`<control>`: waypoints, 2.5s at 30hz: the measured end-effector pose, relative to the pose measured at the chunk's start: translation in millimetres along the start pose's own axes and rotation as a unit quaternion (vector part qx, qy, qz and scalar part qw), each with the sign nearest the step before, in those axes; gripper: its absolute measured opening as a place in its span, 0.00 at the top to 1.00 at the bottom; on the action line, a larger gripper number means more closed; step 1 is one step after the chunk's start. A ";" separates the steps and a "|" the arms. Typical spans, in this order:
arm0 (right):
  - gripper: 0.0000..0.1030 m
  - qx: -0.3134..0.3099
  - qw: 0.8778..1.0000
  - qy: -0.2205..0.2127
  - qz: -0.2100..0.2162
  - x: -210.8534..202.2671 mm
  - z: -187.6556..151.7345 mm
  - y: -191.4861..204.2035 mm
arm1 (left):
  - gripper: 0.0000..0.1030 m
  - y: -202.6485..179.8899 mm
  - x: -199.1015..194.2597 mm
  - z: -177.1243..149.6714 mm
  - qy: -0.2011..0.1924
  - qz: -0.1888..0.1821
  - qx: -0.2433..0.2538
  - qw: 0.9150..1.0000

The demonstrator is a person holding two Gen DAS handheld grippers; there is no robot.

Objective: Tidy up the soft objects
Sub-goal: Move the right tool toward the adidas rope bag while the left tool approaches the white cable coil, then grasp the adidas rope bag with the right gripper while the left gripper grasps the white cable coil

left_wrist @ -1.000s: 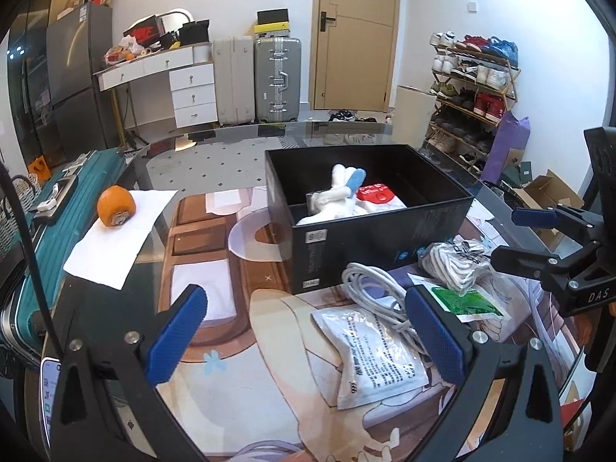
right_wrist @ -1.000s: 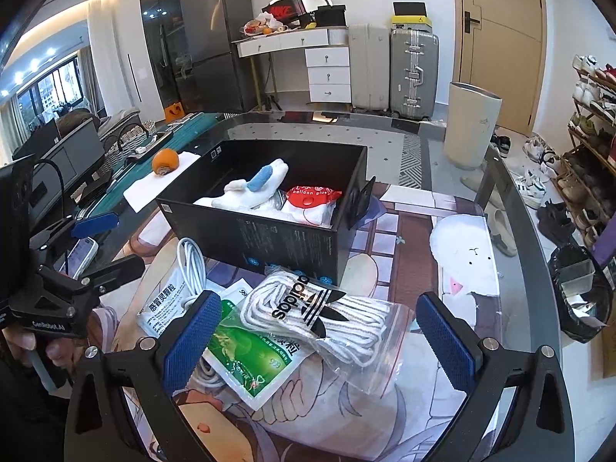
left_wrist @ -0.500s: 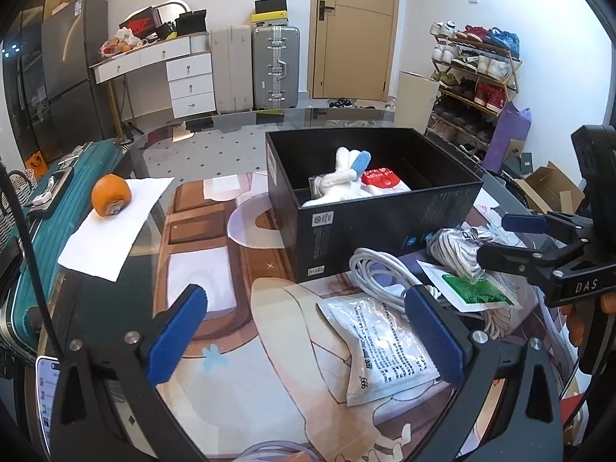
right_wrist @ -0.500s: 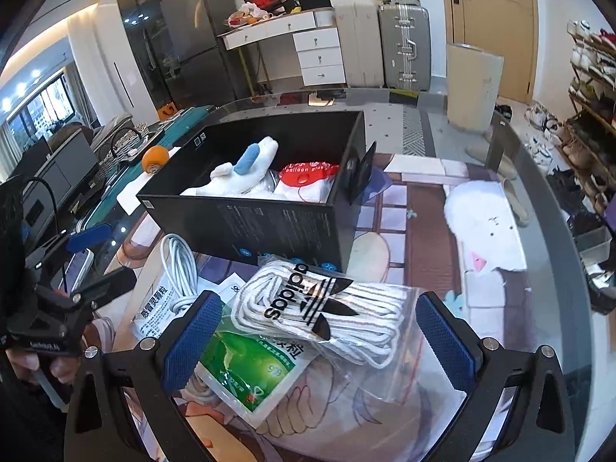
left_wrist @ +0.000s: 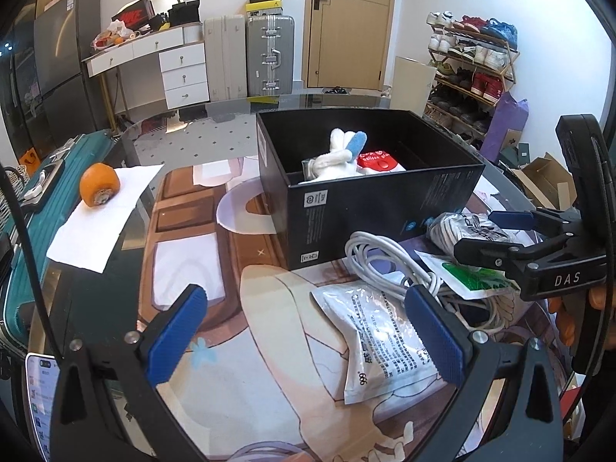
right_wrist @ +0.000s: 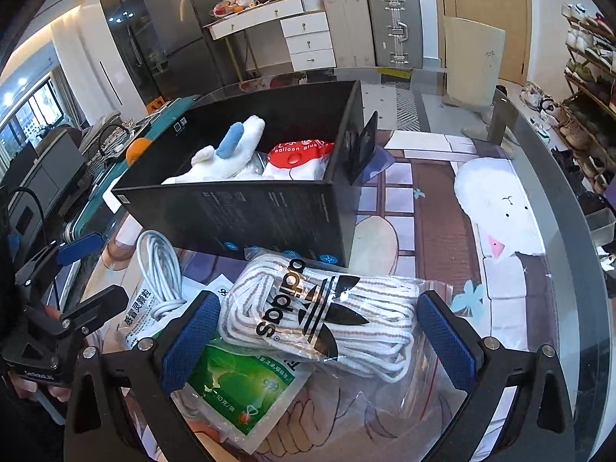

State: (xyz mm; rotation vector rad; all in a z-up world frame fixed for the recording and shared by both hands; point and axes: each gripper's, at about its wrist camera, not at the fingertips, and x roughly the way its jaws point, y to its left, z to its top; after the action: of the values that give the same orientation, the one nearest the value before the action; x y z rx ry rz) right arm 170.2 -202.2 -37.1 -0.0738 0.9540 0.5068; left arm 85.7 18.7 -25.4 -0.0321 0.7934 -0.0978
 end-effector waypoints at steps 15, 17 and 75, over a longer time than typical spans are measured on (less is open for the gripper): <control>0.01 -0.035 0.999 0.014 -0.025 6.4 -11.4 12.7 | 0.00 -0.3 3.8 -1.7 0.008 -0.002 0.002 1.000; 0.01 -0.044 0.999 0.018 -0.020 5.2 -14.3 14.8 | 0.00 -0.5 2.9 -1.4 0.008 -0.004 0.004 1.000; 0.33 -0.075 0.991 -0.113 0.013 -84.3 -53.7 16.3 | 0.02 -32.7 -16.4 -7.0 0.051 -0.083 0.043 0.994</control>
State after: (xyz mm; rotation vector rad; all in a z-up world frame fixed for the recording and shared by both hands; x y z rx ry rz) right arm 82.3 -235.0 1.1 -0.1365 0.6949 0.5964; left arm 66.8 -12.1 -16.5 -0.0119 0.8881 -0.2928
